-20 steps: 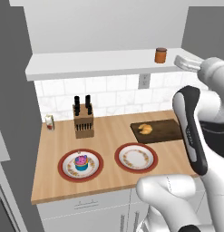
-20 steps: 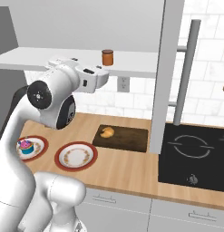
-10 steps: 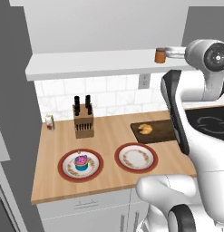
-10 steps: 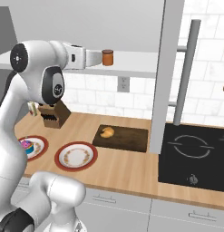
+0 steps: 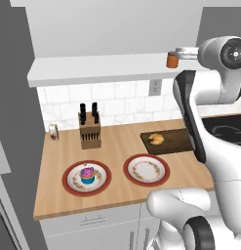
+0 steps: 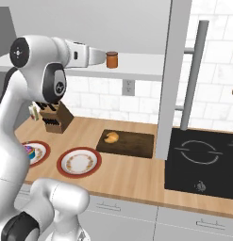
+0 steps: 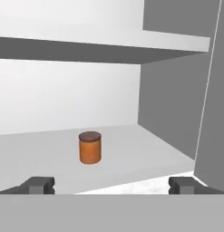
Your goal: From the different types of pastries on the counter, select a croissant and place it on the cutting board. Then retrieve a jar of jam from the cabinet and place it alongside the croissant on the cutting board.
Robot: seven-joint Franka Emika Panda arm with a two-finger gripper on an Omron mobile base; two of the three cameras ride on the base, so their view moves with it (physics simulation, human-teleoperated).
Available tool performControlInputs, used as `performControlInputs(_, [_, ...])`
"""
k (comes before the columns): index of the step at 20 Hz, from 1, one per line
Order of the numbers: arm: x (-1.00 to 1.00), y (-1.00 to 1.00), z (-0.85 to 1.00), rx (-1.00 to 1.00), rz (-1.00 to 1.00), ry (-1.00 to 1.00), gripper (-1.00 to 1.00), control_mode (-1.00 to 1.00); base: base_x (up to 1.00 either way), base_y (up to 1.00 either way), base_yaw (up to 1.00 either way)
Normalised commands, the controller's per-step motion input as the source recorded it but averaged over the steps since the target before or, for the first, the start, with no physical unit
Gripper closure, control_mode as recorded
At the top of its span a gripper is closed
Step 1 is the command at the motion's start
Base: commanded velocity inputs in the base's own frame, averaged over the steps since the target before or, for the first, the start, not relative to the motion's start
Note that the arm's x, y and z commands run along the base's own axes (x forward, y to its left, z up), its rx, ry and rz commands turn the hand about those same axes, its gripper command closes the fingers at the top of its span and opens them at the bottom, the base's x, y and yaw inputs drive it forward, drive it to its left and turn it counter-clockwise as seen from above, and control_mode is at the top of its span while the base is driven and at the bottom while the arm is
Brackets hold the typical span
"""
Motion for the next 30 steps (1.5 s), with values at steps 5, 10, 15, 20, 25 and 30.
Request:
performControlInputs(5, [0.12, 0.01, -0.24, 0.02, 0.07, 0.03, -1.00, -1.00, 0.00, 0.00, 0.00])
performControlInputs(10, [0.07, 0.00, -0.15, 0.02, 0.06, 0.02, -1.00, -1.00, 0.00, 0.00, 0.00])
performControlInputs(15, [0.09, 0.00, -0.05, 0.00, 0.01, 0.00, -1.00, -1.00, 0.00, 0.00, 0.00])
performControlInputs(20, [0.44, 0.02, -0.18, 0.01, 0.06, 0.00, -1.00, -1.00, 0.00, 0.00, 0.00])
performControlInputs(25, [0.41, 0.01, -0.13, 0.01, 0.04, 0.00, -1.00, -1.00, 0.00, 0.00, 0.00])
performControlInputs(30, [0.07, 0.00, -0.01, 0.00, 0.01, 0.00, -1.00, -1.00, 0.00, 0.00, 0.00])
